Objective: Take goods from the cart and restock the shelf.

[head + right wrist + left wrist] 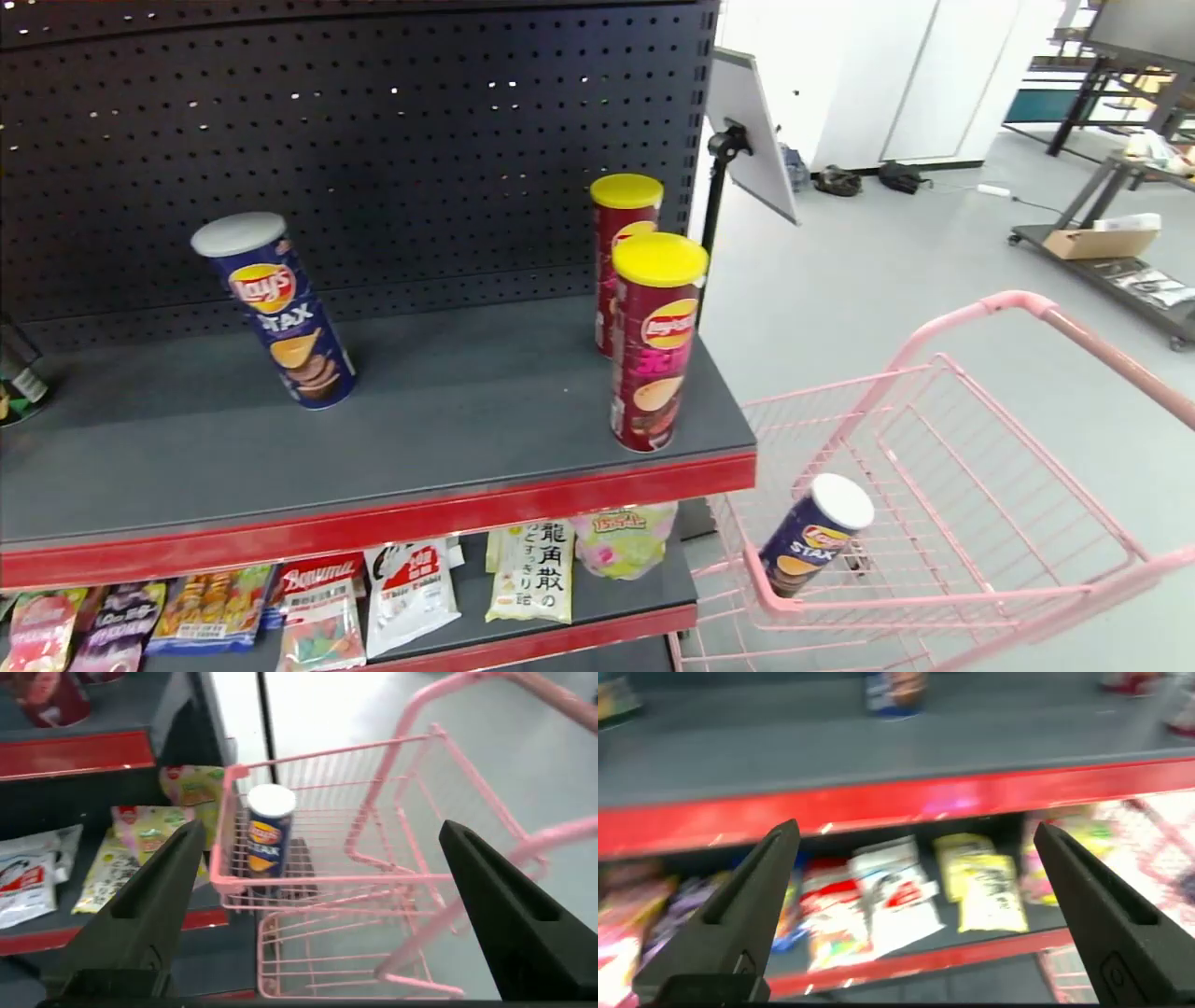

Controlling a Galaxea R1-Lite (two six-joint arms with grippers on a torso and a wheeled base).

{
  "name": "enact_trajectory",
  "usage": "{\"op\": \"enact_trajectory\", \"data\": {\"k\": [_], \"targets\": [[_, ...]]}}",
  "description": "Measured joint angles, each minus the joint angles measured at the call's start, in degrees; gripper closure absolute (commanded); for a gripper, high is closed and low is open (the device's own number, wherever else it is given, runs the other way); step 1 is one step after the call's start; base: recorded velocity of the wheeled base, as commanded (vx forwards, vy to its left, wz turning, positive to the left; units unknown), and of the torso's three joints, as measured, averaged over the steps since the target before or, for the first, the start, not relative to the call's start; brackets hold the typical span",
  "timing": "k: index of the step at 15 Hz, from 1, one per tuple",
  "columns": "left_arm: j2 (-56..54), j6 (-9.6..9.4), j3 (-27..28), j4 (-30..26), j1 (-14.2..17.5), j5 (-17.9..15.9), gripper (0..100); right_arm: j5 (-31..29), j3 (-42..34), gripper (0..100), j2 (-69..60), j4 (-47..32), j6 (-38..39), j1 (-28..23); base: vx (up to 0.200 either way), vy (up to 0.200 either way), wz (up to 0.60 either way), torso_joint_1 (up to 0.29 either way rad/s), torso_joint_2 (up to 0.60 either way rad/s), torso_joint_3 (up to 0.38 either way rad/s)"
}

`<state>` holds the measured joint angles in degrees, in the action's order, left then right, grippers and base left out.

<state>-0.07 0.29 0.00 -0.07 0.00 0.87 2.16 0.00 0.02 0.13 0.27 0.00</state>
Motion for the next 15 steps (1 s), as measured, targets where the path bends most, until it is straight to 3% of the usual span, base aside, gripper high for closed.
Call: {"op": "enact_trajectory", "data": {"k": [2,7,15], "targets": [[0.0,0.02,0.0,0.0,0.0,0.0,0,0.0,0.0,0,0.0,0.0,0.0,0.0,0.000,0.000,-0.60,-0.002,0.00,0.002],[0.0,0.04,0.0,0.0,0.0,0.0,0,0.0,0.0,0,0.0,0.0,-0.1,0.0,0.000,0.000,0.00,0.000,0.00,0.000],[0.0,0.02,0.0,0.0,0.0,0.0,0,0.0,0.0,0,0.0,0.0,0.0,0.0,0.000,0.000,0.00,-0.129,0.34,0.198]]}}
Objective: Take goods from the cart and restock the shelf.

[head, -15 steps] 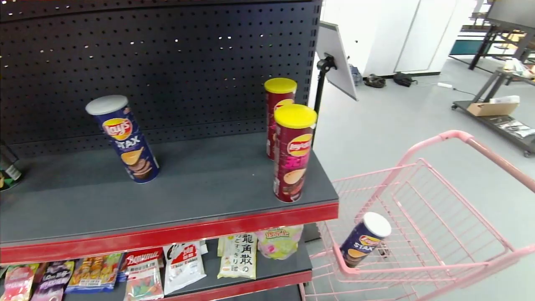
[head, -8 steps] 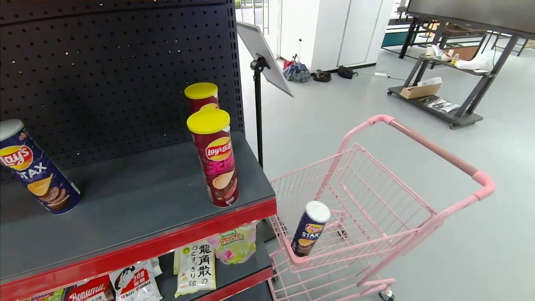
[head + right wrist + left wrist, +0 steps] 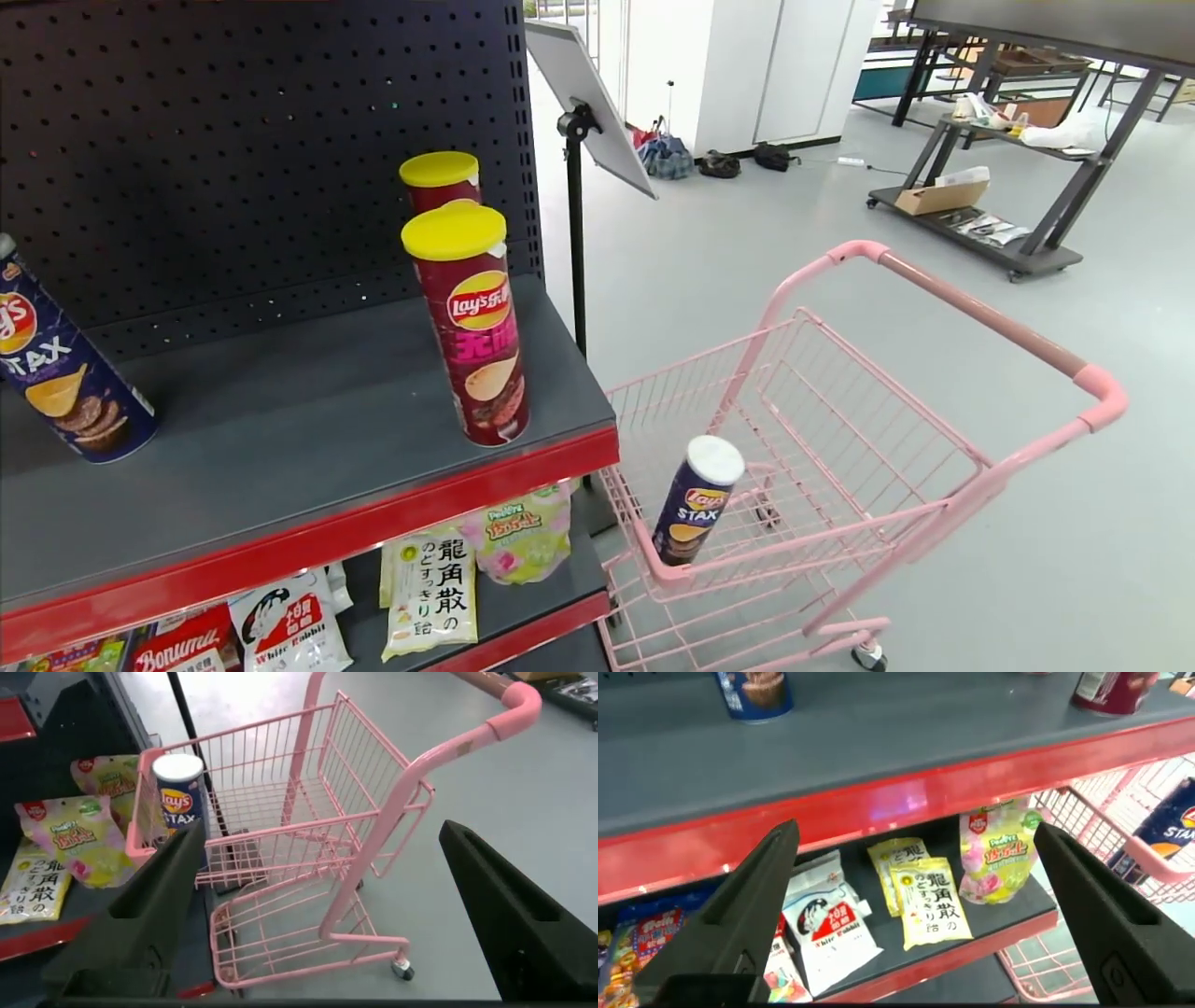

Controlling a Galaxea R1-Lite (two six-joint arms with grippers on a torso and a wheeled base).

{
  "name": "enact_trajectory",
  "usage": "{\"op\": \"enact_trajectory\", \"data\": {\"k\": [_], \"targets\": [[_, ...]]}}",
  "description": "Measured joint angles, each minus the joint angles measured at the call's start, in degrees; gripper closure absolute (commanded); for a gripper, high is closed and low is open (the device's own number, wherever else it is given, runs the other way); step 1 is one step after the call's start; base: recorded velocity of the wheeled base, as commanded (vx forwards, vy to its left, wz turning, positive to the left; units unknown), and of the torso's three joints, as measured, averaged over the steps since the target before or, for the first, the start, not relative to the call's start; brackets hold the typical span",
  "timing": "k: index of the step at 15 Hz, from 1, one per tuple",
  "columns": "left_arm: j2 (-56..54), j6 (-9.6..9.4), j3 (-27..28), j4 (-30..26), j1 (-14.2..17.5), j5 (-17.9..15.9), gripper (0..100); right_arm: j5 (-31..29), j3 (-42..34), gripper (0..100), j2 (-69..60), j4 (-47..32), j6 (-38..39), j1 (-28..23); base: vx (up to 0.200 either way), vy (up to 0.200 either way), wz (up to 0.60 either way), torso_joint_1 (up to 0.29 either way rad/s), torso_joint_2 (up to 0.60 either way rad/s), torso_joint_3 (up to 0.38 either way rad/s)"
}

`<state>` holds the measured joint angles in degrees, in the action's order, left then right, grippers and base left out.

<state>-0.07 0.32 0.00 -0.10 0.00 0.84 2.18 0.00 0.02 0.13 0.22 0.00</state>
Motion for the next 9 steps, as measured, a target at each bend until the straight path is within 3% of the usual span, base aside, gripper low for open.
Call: {"op": "enact_trajectory", "data": {"k": [9], "targets": [[0.0,0.00,0.0,0.0,0.0,0.0,0,-0.1,0.0,0,0.0,0.0,0.1,0.0,0.000,0.000,0.00,-0.159,0.43,0.275]]}}
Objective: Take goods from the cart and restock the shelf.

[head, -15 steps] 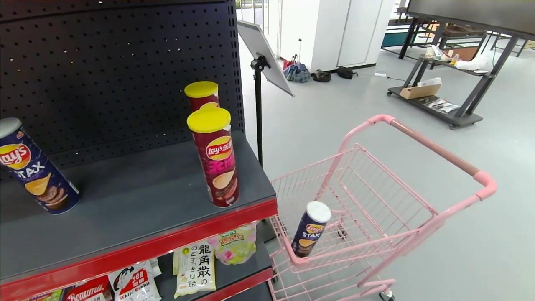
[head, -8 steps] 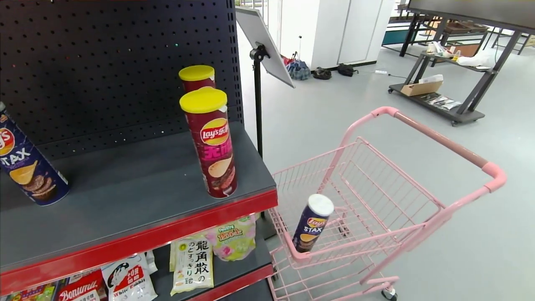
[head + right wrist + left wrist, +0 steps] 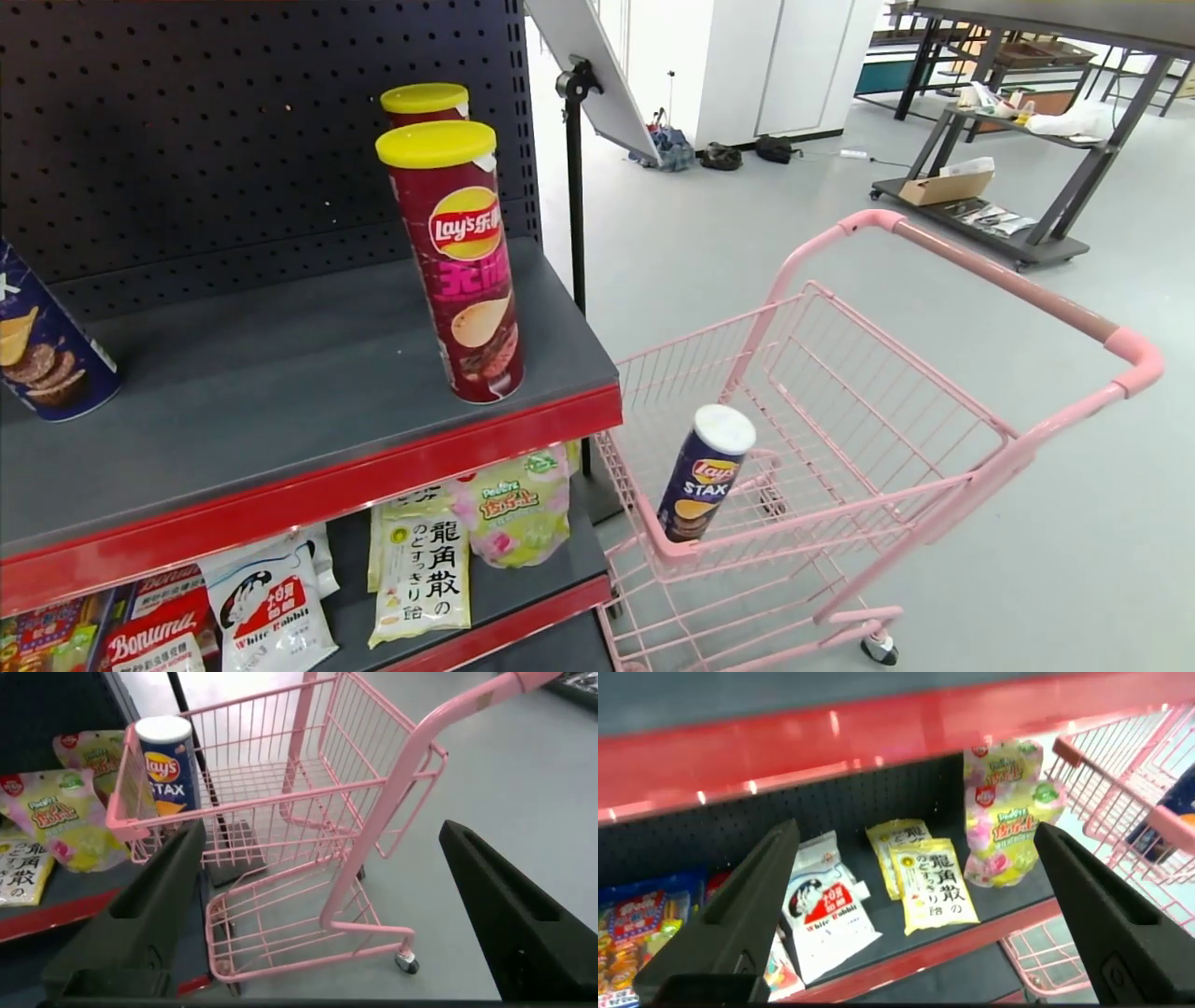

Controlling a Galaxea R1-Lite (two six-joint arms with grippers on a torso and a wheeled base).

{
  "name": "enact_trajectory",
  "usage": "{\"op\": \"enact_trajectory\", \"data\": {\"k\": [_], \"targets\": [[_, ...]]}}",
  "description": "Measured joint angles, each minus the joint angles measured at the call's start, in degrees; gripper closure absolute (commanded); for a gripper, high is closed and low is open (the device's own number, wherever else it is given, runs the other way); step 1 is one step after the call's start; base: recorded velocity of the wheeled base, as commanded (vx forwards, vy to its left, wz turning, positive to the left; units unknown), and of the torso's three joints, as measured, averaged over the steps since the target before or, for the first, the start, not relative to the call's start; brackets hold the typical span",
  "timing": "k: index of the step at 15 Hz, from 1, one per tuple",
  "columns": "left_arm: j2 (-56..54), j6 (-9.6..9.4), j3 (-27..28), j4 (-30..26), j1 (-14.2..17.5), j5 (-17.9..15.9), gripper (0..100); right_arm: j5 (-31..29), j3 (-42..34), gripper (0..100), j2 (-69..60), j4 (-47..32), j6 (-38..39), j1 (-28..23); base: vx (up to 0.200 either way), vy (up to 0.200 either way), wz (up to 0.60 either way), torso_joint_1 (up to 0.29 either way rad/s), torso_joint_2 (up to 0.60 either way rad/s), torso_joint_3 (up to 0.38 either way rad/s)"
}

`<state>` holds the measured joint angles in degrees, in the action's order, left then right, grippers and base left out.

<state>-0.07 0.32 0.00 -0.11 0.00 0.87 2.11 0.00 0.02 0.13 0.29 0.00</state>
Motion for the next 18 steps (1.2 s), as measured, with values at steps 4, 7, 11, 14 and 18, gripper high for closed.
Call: {"op": "enact_trajectory", "data": {"k": [4,7,11,14,18], "targets": [[0.0,0.00,0.0,0.0,0.0,0.0,0,0.0,0.0,0,0.0,0.0,-0.1,0.0,0.000,0.000,0.00,-0.172,0.52,0.359],[0.0,0.01,0.0,0.0,0.0,0.0,0,0.3,0.0,0,0.1,0.0,-0.7,0.1,0.000,0.000,0.00,-0.049,0.17,0.118],[0.0,0.01,0.0,0.0,0.0,0.0,0,0.5,0.6,0,0.1,0.5,-2.1,0.1,0.000,0.000,0.00,-0.003,0.01,0.009],[0.0,0.00,0.0,0.0,0.0,0.0,0,2.0,7.9,0,5.4,0.4,-0.5,0.7,0.000,0.000,0.00,0.000,0.00,0.000],[0.0,0.01,0.0,0.0,0.0,0.0,0,4.7,18.3,0,26.7,6.8,1.4,2.5,0.000,0.000,0.00,0.000,0.00,0.000]]}}
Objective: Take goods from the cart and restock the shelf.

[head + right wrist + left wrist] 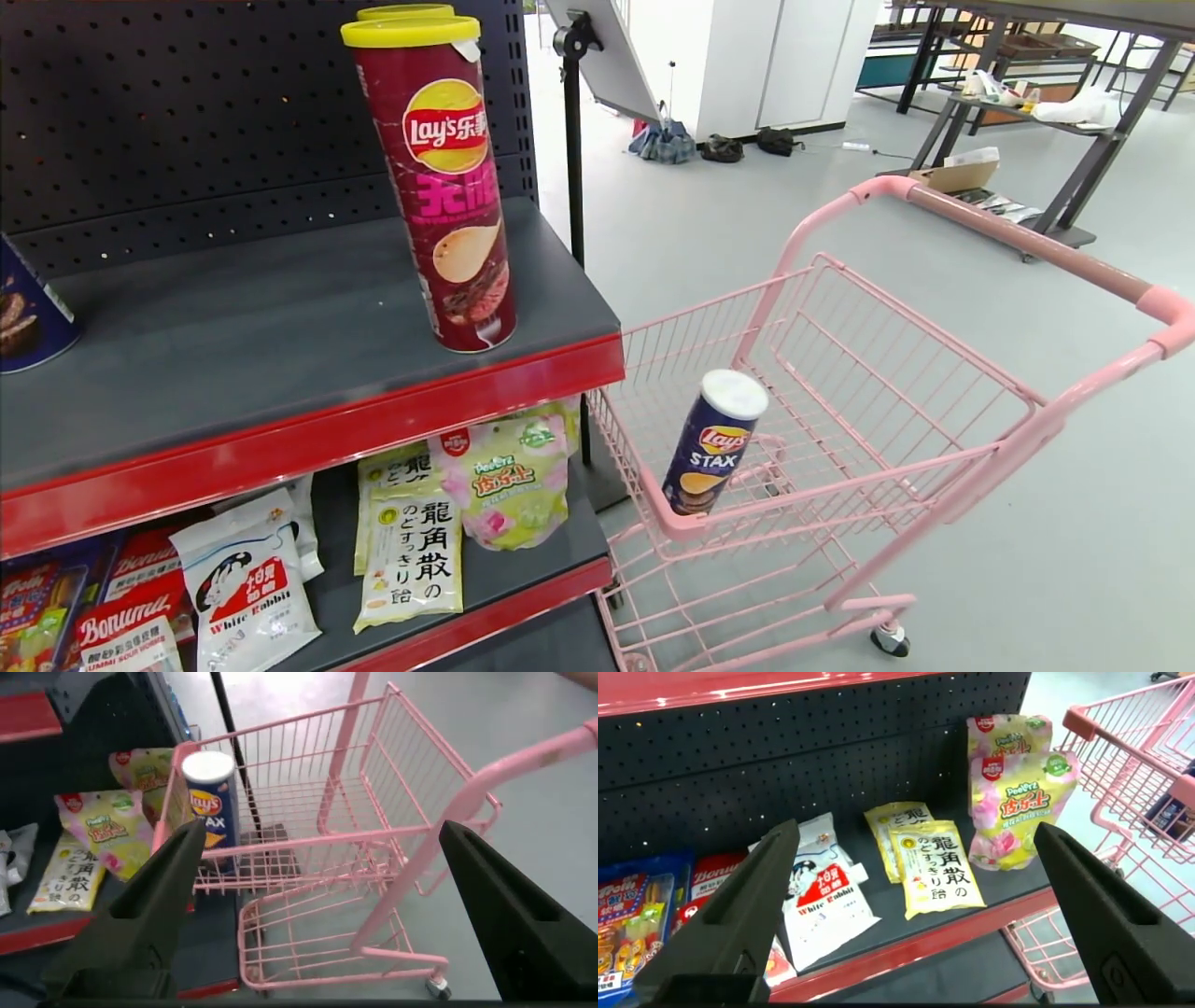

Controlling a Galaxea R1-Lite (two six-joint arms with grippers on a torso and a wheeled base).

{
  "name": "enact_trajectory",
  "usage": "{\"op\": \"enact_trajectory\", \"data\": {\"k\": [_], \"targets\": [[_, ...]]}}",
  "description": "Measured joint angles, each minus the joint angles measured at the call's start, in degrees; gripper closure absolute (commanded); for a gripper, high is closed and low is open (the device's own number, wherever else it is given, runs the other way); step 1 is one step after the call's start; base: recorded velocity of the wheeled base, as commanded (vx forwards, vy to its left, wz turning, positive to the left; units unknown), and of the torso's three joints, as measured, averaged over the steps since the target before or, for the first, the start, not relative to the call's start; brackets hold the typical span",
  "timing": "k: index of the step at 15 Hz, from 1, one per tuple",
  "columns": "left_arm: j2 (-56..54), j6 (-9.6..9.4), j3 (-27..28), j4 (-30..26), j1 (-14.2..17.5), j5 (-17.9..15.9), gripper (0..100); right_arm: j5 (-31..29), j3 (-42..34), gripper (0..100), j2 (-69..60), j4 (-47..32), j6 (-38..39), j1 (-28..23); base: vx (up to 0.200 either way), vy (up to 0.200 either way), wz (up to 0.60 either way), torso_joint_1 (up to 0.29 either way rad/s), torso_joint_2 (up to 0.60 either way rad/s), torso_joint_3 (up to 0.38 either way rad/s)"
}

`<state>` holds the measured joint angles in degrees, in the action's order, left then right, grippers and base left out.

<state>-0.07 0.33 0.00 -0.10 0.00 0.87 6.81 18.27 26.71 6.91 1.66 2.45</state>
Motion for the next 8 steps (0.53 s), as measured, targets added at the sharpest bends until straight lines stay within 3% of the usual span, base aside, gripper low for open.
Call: {"op": "enact_trajectory", "data": {"k": [8], "targets": [[0.0,0.00,0.0,0.0,0.0,0.0,0,4.0,7.5,0,51.5,32.7,3.9,7.1,0.000,0.000,0.00,0.000,0.00,0.000]]}}
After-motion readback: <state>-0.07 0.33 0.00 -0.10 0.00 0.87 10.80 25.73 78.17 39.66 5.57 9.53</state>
